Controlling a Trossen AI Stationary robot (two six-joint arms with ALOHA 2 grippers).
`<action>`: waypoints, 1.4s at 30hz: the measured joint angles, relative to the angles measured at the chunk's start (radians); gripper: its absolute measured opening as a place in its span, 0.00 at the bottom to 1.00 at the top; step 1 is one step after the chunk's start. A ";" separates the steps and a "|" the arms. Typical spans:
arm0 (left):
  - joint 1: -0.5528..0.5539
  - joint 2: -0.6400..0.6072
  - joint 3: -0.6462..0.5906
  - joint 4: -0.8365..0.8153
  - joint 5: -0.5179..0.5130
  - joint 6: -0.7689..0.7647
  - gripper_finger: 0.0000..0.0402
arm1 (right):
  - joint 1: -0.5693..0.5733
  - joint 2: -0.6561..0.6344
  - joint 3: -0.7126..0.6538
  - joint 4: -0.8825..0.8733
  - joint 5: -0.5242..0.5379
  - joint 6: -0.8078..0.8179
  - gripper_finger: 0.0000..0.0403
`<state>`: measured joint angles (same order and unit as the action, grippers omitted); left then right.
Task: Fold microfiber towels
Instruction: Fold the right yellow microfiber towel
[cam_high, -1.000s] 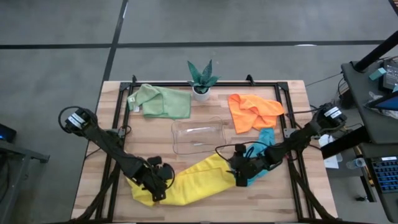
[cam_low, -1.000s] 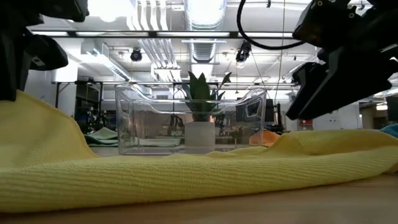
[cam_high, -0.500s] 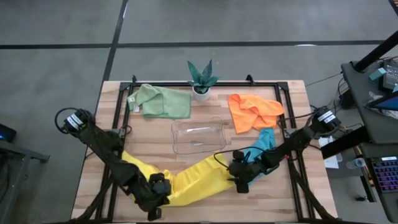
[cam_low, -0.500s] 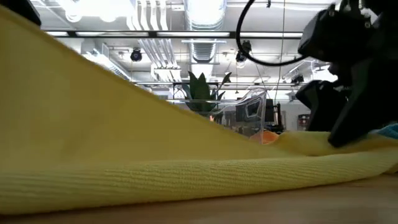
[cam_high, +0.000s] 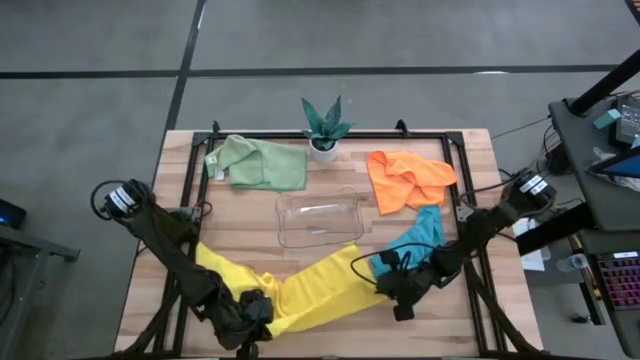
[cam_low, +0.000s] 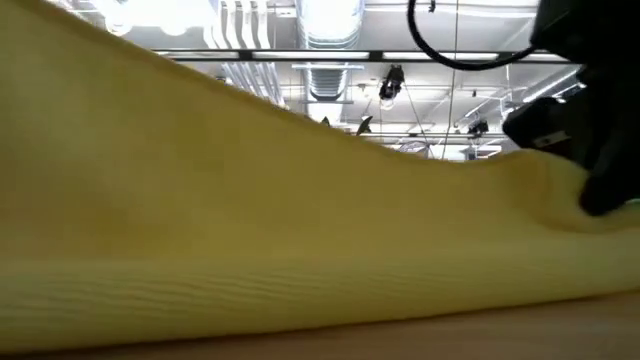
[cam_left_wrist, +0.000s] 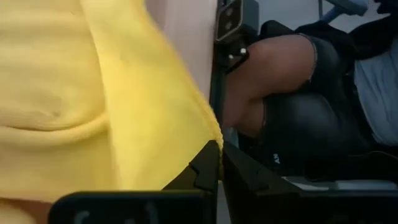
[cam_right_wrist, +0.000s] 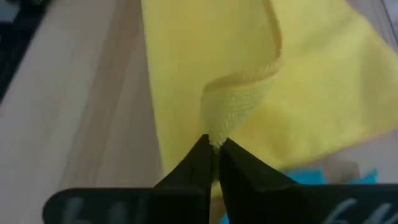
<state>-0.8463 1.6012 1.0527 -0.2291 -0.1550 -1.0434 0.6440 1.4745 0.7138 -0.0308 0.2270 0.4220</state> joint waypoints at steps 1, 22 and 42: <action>-0.001 0.015 0.001 0.024 0.005 0.000 0.00 | 0.008 -0.010 0.000 -0.012 0.000 0.004 0.03; 0.005 0.104 0.001 0.183 0.095 -0.024 0.00 | 0.105 -0.072 0.002 -0.050 -0.221 0.056 0.03; 0.043 -0.106 -0.150 -0.210 -0.195 -0.049 0.00 | -0.138 -0.172 0.001 -0.285 -0.006 0.022 0.03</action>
<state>-0.8029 1.4949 0.9025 -0.4394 -0.3504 -1.0924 0.5058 1.3027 0.7148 -0.3162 0.2211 0.4442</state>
